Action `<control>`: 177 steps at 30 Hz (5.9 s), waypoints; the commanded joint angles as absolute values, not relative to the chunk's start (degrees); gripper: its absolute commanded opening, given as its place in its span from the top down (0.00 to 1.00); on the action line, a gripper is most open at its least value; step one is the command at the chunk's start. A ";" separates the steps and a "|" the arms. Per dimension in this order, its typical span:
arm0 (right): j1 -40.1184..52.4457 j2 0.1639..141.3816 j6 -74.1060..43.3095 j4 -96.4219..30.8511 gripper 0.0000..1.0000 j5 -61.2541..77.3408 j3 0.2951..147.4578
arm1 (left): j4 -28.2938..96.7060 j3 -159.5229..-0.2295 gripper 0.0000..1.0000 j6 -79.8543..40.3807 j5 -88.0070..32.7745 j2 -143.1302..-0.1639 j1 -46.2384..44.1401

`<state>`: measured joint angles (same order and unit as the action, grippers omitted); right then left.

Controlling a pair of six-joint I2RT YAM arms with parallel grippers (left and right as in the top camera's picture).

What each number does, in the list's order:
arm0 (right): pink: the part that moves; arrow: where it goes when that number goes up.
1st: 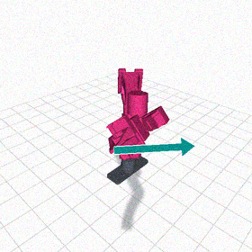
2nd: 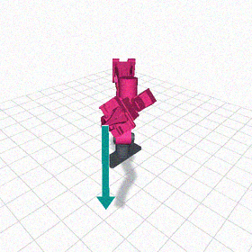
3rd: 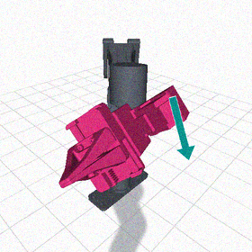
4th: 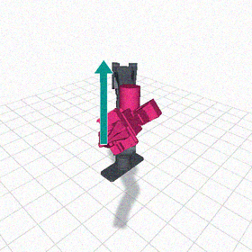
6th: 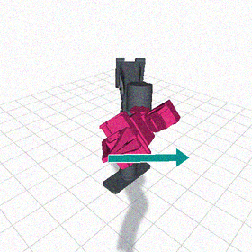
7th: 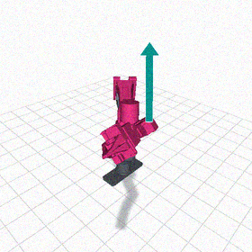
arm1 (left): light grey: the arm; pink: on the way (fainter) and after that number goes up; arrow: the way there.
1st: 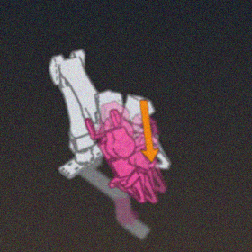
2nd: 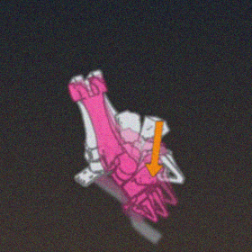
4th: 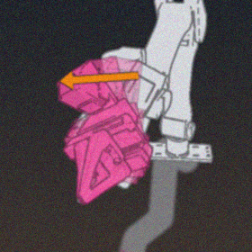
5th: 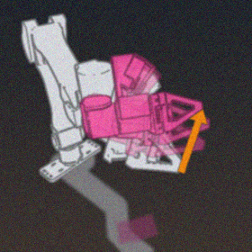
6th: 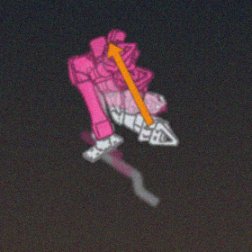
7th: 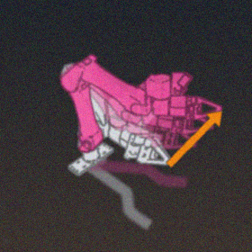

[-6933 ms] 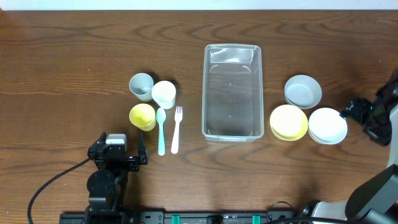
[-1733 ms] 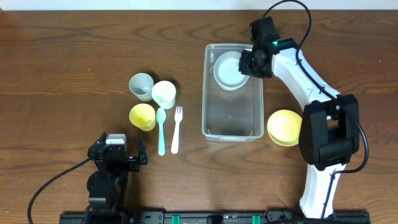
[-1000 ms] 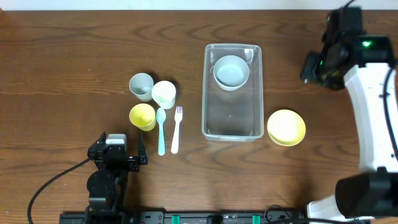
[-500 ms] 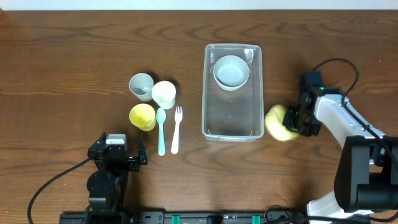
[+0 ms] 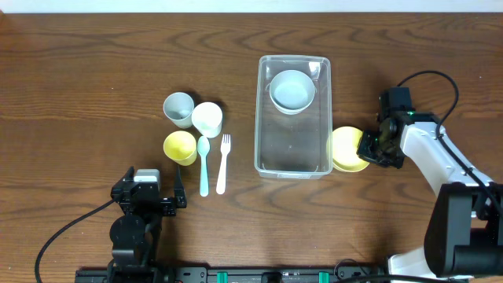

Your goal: Pack container

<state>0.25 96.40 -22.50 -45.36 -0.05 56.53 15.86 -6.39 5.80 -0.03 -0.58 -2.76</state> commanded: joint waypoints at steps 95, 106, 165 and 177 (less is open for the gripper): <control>-13.43 96.60 -22.22 -71.16 0.01 3.86 95.74 | 14.76 -16.29 0.02 -1.91 -3.97 -6.76 -2.52; -13.43 96.60 -22.22 -71.16 0.01 3.88 95.74 | 32.58 -56.49 0.02 -4.99 -14.09 -51.46 -2.59; -13.43 96.60 -22.22 -71.16 0.01 3.88 95.74 | 70.00 -91.26 0.94 -11.90 -7.70 -81.97 -12.01; -13.43 96.60 -22.22 -71.16 0.01 3.88 95.74 | 60.42 -98.80 0.94 -10.57 -6.44 -101.10 -32.05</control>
<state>-13.08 96.38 -22.26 -71.11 4.08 95.72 60.58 -99.46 -11.68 -7.14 -93.80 -31.38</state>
